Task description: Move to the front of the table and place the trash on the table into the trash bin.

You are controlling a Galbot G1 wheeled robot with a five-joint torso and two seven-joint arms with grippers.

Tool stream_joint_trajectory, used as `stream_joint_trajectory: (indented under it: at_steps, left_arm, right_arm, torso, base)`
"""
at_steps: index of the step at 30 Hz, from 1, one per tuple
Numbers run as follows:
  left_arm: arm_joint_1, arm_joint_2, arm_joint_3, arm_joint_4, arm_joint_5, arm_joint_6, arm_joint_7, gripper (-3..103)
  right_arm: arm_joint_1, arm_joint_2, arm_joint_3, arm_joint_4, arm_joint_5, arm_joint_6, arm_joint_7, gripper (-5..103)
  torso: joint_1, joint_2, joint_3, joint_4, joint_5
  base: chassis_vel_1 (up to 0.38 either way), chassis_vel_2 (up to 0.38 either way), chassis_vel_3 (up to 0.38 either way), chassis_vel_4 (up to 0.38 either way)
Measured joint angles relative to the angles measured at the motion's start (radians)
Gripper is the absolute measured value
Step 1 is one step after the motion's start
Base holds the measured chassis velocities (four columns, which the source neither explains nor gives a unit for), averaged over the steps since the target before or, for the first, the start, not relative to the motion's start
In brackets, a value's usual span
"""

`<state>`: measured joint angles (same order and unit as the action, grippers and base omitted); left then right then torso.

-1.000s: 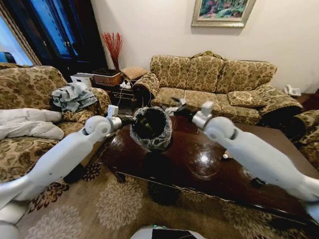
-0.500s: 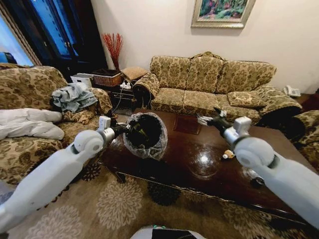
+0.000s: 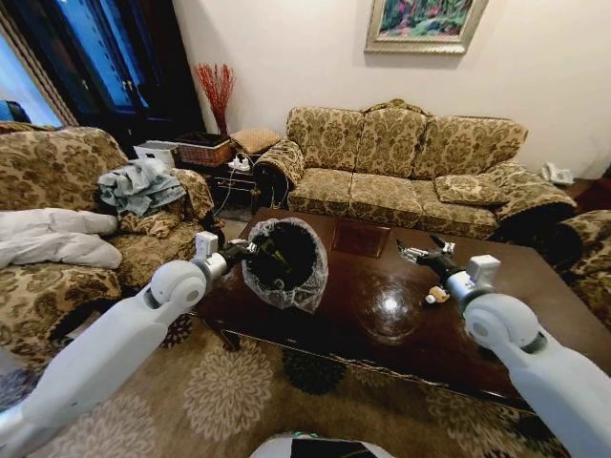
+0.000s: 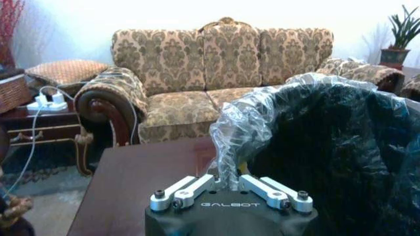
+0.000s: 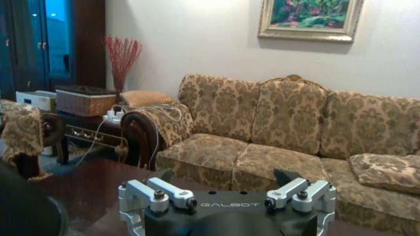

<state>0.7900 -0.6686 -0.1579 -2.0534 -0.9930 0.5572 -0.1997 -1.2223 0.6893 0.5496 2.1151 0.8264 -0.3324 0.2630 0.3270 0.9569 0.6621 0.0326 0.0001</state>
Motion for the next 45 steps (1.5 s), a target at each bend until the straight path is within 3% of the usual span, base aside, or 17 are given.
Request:
stream_joint_trajectory:
  at_steps: [6, 19, 31, 42, 45]
  left_arm:
    - [-0.011, 0.017, 0.0, 0.002, -0.012, -0.012, 0.009, 2]
    - [0.0, 0.027, -0.02, -0.032, -0.027, -0.016, 0.003, 2]
    - [-0.009, -0.014, -0.033, -0.072, -0.052, -0.017, -0.032, 2]
    - [0.014, -0.007, -0.026, -0.098, -0.057, -0.018, -0.088, 2]
    - [0.006, 0.016, -0.019, -0.108, -0.071, -0.017, -0.096, 2]
  right_arm:
    - [-0.038, 0.039, 0.021, 0.03, -0.039, -0.058, -0.008, 100]
    - [-0.039, 0.066, -0.012, 0.029, -0.087, -0.058, -0.005, 100]
    - [-0.1, 0.099, -0.03, 0.027, -0.146, -0.058, 0.017, 100]
    - [-0.065, 0.134, -0.037, 0.007, -0.147, -0.05, 0.017, 100]
    - [-0.043, 0.165, -0.056, -0.013, -0.143, -0.027, 0.063, 100]
  torso:
    - [0.0, 0.0, 0.0, -0.0005, 0.0]
    - [0.0, 0.0, 0.0, 0.0002, -0.0004]
    - [0.0, 0.0, 0.0, -0.0003, 0.0003]
    - [0.0, 0.0, 0.0, 0.0, -0.0001]
    - [0.0, 0.0, 0.0, -0.0003, -0.0004]
  base:
    - [-0.033, -0.041, -0.037, -0.046]
    - [-0.035, -0.036, 0.03, 0.025]
    - [-0.243, -0.238, 0.247, 0.227]
    - [-0.34, -0.327, 0.344, 0.342]
    - [-0.351, -0.357, 0.348, 0.357]
